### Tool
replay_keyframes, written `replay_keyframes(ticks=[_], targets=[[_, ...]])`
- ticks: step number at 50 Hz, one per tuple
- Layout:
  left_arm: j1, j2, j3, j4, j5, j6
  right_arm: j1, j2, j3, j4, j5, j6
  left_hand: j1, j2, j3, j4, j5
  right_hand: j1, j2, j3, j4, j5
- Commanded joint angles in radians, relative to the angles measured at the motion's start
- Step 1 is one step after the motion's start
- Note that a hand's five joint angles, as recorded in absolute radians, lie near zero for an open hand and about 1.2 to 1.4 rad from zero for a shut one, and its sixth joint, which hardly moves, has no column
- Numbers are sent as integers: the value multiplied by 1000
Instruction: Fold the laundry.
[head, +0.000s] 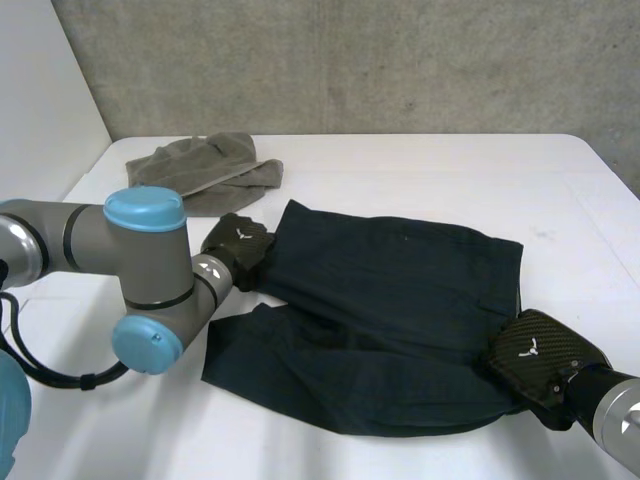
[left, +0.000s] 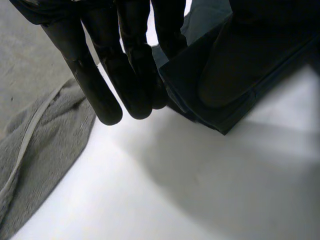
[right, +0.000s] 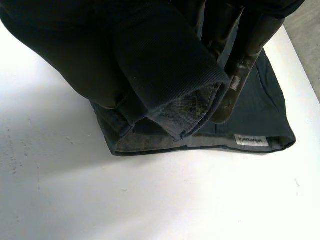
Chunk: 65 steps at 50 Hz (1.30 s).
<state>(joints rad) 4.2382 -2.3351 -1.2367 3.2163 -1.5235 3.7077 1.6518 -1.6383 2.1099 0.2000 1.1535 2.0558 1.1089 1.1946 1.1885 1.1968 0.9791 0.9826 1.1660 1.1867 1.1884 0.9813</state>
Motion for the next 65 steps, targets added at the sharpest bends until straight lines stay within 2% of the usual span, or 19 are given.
replay_keyframes(ticks=[1, 4, 5, 6, 7, 8, 14, 20, 22, 27, 33, 38, 45, 46, 48, 55, 60, 62, 65], targets=[[-12, -1, -21, -18, -96, 0, 2, 0, -1, -13, 0, 1, 287, 202, 208, 199, 243, 414, 230, 210, 208, 240], [-14, -4, -21, -24, -112, -2, 2, 0, -1, -13, 0, 1, 287, 202, 208, 199, 243, 414, 230, 210, 208, 240], [-14, -3, -21, -24, -110, -2, 2, 0, -2, -13, 2, 1, 160, 74, 80, 72, 115, 414, 230, 210, 208, 240], [-14, -3, -21, -24, -110, -3, 2, 0, -2, -13, 0, 1, -68, -154, -148, -156, -113, 414, 230, 210, 208, 240], [-15, 0, -21, -24, -110, -5, 2, 0, -4, -13, 0, 1, -544, -630, -624, -632, -589, 414, 230, 210, 208, 240], [-15, 2, -21, -24, -112, -5, 2, 0, -4, -14, 0, 3, -680, -765, -759, -768, -724, 414, 230, 210, 208, 240], [-14, 78, -39, -24, -113, -18, 2, 6, -14, -13, 0, 33, -784, -869, -863, -872, -828, 414, 230, 210, 208, 240], [-9, 269, -168, -26, -83, -51, 3, 14, -27, -13, 0, 44, -740, -826, -819, -828, -785, 414, 230, 210, 208, 240], [-12, 308, -210, -27, -49, -67, 3, 14, -30, -13, 0, 44, -722, -808, -802, -810, -767, 414, 230, 210, 208, 240], [-18, 414, -367, -26, 121, -84, 2, 14, -33, -13, 0, 44, -661, -746, -740, -748, -705, 414, 230, 210, 208, 240], [-27, 424, -440, -23, 203, -83, 2, 14, -36, -13, 2, 44, -578, -664, -658, -666, -623, 414, 230, 210, 208, 240], [-44, 353, -431, -21, 203, -78, 2, 14, -36, -13, 3, 50, -488, -573, -567, -576, -532, 414, 230, 210, 208, 240], [-69, 266, -386, -23, 194, -78, -3, 12, -53, -11, 2, 98, -24, -110, -104, -112, -69, 414, 230, 210, 208, 240], [-73, 263, -380, -24, 192, -78, -3, 12, -56, -11, 3, 101, 128, 42, 48, 40, 83, 414, 230, 210, 208, 240], [-77, 266, -376, -23, 191, -77, -6, 12, -63, -11, 5, 110, 287, 201, 207, 199, 242, 414, 230, 210, 208, 240], [-78, 348, -319, 26, 126, -91, 3, 17, -117, -13, 17, 156, 287, 202, 208, 199, 243, 414, 230, 210, 208, 240], [-75, 359, -236, 112, 108, -95, 9, 124, -270, -17, 46, 288, 287, 202, 208, 199, 243, 414, 230, 210, 208, 240], [-75, 318, -170, 137, 106, -95, 25, 173, -329, -17, 64, 319, 287, 202, 208, 199, 243, 414, 230, 210, 208, 240], [-70, 184, -37, 143, 89, -92, 77, 293, -470, -17, 146, 349, 287, 202, 208, 199, 243, 414, 230, 210, 208, 240]])
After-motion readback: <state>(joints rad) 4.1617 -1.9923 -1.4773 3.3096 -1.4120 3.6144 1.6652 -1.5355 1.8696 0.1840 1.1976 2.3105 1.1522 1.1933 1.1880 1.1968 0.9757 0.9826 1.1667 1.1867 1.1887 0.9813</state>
